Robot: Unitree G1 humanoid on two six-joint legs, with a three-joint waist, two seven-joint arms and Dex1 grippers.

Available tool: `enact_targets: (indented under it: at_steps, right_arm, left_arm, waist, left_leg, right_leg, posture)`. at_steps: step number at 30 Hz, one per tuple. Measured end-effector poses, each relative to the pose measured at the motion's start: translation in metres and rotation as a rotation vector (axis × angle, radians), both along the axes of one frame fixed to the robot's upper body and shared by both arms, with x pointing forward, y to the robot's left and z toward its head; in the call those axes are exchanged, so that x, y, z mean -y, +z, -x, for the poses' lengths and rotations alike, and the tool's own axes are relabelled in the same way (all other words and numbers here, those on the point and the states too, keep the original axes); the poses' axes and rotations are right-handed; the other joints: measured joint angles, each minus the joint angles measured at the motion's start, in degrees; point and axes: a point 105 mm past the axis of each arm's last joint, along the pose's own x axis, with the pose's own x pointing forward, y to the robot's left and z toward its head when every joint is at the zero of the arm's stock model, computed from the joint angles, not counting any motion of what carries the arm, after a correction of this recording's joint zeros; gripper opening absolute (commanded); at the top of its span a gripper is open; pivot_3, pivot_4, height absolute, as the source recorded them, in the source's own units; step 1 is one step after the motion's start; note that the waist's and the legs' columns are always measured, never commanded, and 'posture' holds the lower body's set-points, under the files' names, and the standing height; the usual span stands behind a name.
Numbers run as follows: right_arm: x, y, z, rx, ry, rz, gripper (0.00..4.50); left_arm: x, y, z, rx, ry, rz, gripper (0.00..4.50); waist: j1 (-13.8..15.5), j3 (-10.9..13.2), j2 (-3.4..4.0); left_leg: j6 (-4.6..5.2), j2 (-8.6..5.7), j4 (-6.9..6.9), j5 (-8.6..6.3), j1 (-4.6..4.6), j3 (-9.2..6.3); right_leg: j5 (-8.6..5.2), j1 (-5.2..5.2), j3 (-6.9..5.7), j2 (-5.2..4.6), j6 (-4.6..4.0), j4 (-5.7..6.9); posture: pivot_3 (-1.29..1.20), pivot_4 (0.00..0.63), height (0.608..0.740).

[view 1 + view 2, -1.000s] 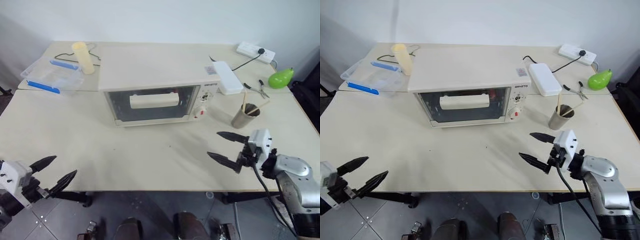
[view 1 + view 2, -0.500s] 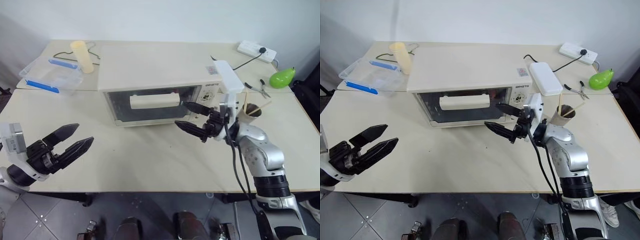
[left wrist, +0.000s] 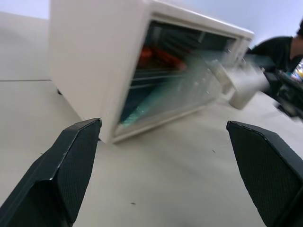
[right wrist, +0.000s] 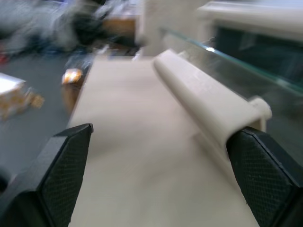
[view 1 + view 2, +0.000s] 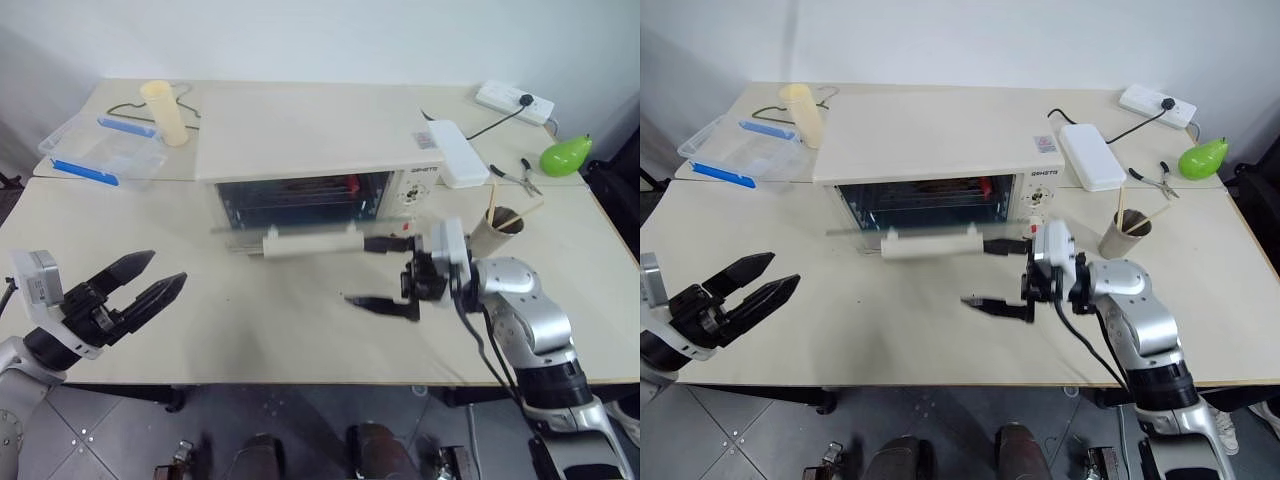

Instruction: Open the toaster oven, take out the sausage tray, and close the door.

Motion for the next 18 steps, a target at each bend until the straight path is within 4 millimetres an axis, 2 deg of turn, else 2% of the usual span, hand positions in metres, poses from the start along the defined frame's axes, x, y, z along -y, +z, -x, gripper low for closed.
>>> enact_targets:
  at_steps: [2, 6, 9, 12, 14, 17, 18]
  right_arm:
    - [0.002, -0.006, 0.002, 0.013, -0.001, 0.022, 4.5]
    - [0.003, -0.005, 0.0, 0.062, -0.022, 0.031, 4.5]
    - [0.003, -0.006, -0.002, 0.079, -0.029, 0.032, 4.5]
    - [0.002, -0.005, -0.004, 0.094, -0.028, 0.03, 4.5]
    - [0.002, -0.005, -0.005, 0.098, -0.03, 0.031, 4.5]
    - [0.002, -0.004, -0.006, 0.108, -0.03, 0.033, 4.5]
    - [0.002, -0.005, -0.006, 0.108, -0.033, 0.033, 4.5]
  left_arm:
    - [-0.003, 0.008, -0.005, 0.036, 0.006, 0.035, 3.7]
    - [-0.006, 0.027, -0.019, 0.115, 0.001, 0.122, 2.46]
    - [-0.003, 0.033, -0.034, 0.141, -0.004, 0.129, 1.63]
    - [0.013, 0.024, -0.055, 0.114, -0.047, 0.07, 0.56]
    - [0.03, 0.013, -0.066, 0.083, -0.098, 0.016, 0.07]
    - [0.057, 0.006, -0.078, 0.081, -0.177, 0.011, 0.01]
    - [0.059, 0.005, -0.08, 0.08, -0.182, 0.007, 0.01]
  waist:
    - [-0.1, 0.0, 0.0]
    - [0.1, 0.0, 0.01]
    - [0.1, 0.0, 0.01]
    - [0.1, 0.0, 0.01]
    - [0.1, 0.0, 0.01]
    - [0.2, 0.0, 0.0]
    - [0.1, 0.0, 0.0]
  left_leg:
    - [0.0, 0.01, 0.04, 0.0, 0.0, 0.05]
    - [-0.04, 0.01, 0.11, 0.03, 0.03, -0.03]
    - [-0.05, -0.02, 0.14, 0.04, 0.04, -0.02]
    - [-0.05, -0.07, 0.15, 0.05, 0.03, -0.01]
    - [-0.05, -0.09, 0.16, 0.05, 0.03, 0.0]
    - [-0.03, -0.07, 0.2, 0.05, -0.01, 0.0]
    - [-0.03, -0.06, 0.19, 0.05, -0.01, 0.01]
  right_leg:
    - [0.0, 0.0, 0.0, -0.01, 0.0, -0.01]
    - [0.0, 0.0, -0.1, 0.0, 0.0, -0.01]
    - [0.0, 0.0, -0.11, 0.01, 0.0, 0.01]
    - [0.0, 0.02, -0.11, 0.05, 0.01, 0.04]
    - [0.01, 0.02, -0.11, 0.05, 0.03, 0.11]
    - [0.03, 0.02, -0.13, 0.04, 0.05, 0.1]
    - [0.03, -0.01, -0.12, 0.02, 0.06, 0.1]
  posture:
    - [0.0, 0.15, 0.74]
    - [0.0, 0.15, 0.74]
    - [0.0, 0.15, 0.74]
    - [0.0, 0.15, 0.74]
    - [0.0, 0.15, 0.74]
    - [0.0, 0.15, 0.74]
    - [0.0, 0.15, 0.74]
